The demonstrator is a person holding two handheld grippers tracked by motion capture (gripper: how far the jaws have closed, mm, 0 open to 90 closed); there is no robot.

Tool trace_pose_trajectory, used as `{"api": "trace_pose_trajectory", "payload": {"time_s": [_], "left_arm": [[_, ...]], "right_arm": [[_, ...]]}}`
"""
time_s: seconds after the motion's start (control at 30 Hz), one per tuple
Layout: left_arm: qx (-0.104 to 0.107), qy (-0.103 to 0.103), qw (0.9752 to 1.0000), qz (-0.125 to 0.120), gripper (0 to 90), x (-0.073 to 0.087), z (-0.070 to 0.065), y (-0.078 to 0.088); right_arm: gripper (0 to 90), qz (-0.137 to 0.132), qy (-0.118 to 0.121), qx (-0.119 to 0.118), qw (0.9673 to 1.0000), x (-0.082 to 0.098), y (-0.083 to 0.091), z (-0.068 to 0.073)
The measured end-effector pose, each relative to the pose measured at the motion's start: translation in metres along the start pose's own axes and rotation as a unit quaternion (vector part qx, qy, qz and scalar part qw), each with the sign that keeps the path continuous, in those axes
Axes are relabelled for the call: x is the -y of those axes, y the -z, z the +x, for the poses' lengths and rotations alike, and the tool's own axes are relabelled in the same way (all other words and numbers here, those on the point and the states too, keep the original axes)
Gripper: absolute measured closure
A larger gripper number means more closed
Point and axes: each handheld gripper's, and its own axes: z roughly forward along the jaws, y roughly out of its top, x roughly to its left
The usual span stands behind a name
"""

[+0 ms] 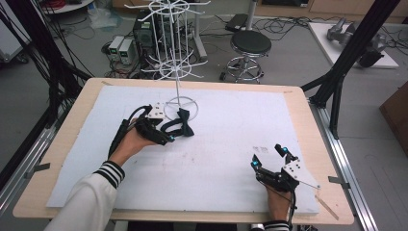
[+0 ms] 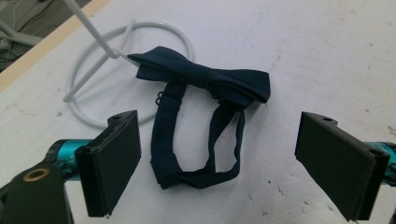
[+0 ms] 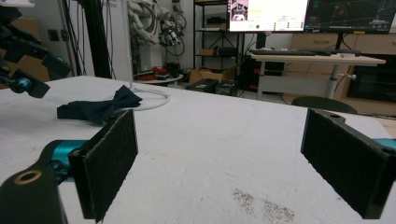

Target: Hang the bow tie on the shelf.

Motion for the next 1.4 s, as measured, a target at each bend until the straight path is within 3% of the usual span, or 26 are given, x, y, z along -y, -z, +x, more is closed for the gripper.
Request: {"api": "trace_pose_trajectory", "payload": {"time_s": [0.13, 0.43, 0.57, 0.83, 0.93, 1.03, 1.23, 1.4], "left_arm": [[0.006, -0.018, 0.9996, 0.021, 19.0, -0.006, -0.002, -0.007], [0.022, -0.008, 0.9981, 0.057, 21.8, -0.007, 0.003, -0.021], [0.026, -0.017, 0.9963, 0.080, 24.5, -0.008, 0.004, -0.025], [0.029, -0.026, 0.9950, 0.092, 26.2, -0.007, 0.007, -0.031], [0.033, -0.032, 0.9939, 0.100, 32.0, -0.007, 0.007, -0.034], [0.030, -0.053, 0.9925, 0.106, 37.2, -0.008, 0.005, -0.036], [0.035, -0.051, 0.9895, 0.131, 44.9, -0.012, 0.006, -0.039], [0.034, -0.048, 0.9885, 0.139, 52.5, -0.014, 0.006, -0.040]], "right_arm": [[10.0, 0.000, 0.000, 0.000, 1.0000, 0.000, 0.000, 0.000], [10.0, 0.000, 0.000, 0.001, 1.0000, 0.000, 0.000, 0.000], [10.1, 0.001, -0.004, 0.002, 1.0000, 0.000, 0.000, 0.000], [10.0, -0.003, -0.003, 0.003, 1.0000, 0.000, 0.000, 0.000], [10.0, -0.003, -0.002, 0.004, 1.0000, 0.000, 0.000, 0.000], [10.1, -0.003, -0.001, 0.004, 1.0000, 0.000, 0.000, 0.000], [10.1, -0.003, -0.002, 0.004, 1.0000, 0.000, 0.000, 0.000], [10.1, -0.003, -0.001, 0.004, 1.0000, 0.000, 0.000, 0.000]]}}
